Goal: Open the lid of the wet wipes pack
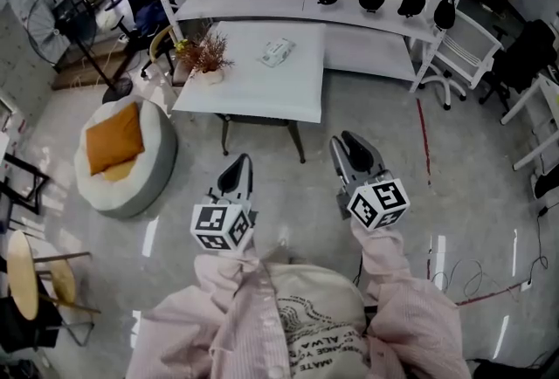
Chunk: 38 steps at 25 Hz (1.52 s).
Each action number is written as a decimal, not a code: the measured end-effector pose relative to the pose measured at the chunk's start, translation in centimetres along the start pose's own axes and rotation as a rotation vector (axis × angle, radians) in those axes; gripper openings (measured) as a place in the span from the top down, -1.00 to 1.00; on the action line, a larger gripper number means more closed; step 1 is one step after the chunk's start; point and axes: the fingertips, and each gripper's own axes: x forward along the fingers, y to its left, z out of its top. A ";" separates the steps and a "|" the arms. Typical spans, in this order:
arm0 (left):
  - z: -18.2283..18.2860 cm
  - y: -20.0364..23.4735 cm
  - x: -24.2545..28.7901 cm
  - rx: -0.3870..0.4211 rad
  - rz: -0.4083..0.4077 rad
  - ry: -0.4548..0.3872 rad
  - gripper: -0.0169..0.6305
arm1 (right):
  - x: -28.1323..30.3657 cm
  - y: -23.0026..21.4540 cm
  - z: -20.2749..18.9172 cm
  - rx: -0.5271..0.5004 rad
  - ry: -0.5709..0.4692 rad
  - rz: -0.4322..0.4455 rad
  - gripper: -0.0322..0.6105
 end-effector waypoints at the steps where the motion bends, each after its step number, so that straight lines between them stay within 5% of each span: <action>1: 0.0 0.0 0.1 0.002 0.001 0.001 0.95 | 0.0 -0.3 0.0 0.002 0.000 -0.004 0.68; 13: -1.4 2.3 3.7 -0.019 0.020 0.035 0.95 | 4.0 -2.5 -2.2 0.015 0.024 -0.009 0.48; 23: -2.9 6.3 12.9 -0.050 0.000 0.089 0.95 | 12.4 -7.3 -4.0 0.116 0.002 0.015 0.48; 38: -2.7 13.0 25.2 -0.079 -0.024 0.148 0.95 | 23.7 -13.5 -7.1 0.131 0.088 -0.023 0.48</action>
